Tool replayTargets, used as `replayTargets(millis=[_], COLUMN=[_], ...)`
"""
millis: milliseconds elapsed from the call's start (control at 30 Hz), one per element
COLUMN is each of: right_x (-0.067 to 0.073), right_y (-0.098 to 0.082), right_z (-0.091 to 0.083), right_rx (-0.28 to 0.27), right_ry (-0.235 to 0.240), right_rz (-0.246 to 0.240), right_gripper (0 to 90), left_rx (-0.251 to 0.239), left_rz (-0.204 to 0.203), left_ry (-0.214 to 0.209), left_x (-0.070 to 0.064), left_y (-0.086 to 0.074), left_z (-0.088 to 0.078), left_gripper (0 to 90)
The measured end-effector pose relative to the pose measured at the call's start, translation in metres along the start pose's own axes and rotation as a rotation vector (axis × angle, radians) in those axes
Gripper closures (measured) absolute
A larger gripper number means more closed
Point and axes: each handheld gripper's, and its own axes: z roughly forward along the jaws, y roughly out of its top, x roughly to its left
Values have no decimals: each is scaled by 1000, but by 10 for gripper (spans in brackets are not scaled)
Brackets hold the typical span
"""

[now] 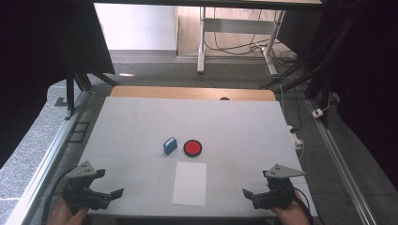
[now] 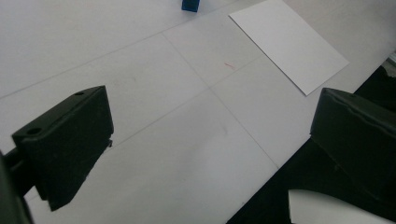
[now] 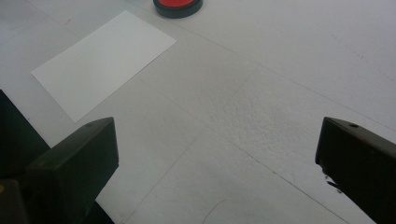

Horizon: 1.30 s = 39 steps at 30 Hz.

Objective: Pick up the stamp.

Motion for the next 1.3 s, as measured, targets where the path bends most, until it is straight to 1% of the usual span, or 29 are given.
replayTargets(millis=[67,133,200,300,367,467,633,800,1067,1133,1200,1300], right_x=[0,0,0,0,0,0,0,0,0,0,0,0], right_y=[0,0,0,0,0,0,0,0,0,0,0,0], right_z=[0,0,0,0,0,0,0,0,0,0,0,1], right_rx=[1,1,1,2,2,2,2,2,3,3,3,2], right_ry=[1,2,2,4,3,4,5,5,6,7,7,9], right_rz=[-1,-1,0,-1,-1,-1,-2,-2,-3,-3,-3,-3], right_gripper=[0,0,0,0,0,0,0,0,0,0,0,0], left_rx=[7,8,4,3,1,5,-2,5,-10,-8,-3,1], left_rz=[8,8,8,5,14,42,54,57,59,65,76,82], left_ry=[13,14,11,-7,-9,11,10,-5,-19,-22,-15,-27], left_x=[-2,-2,-3,-5,-6,-8,-8,-9,-8,-7,-7,-6], left_y=[3,4,7,11,13,17,21,25,36,39,42,47], left_z=[3,4,6,10,12,15,23,30,40,44,48,54], left_gripper=[0,0,0,0,0,0,0,0,0,0,0,0])
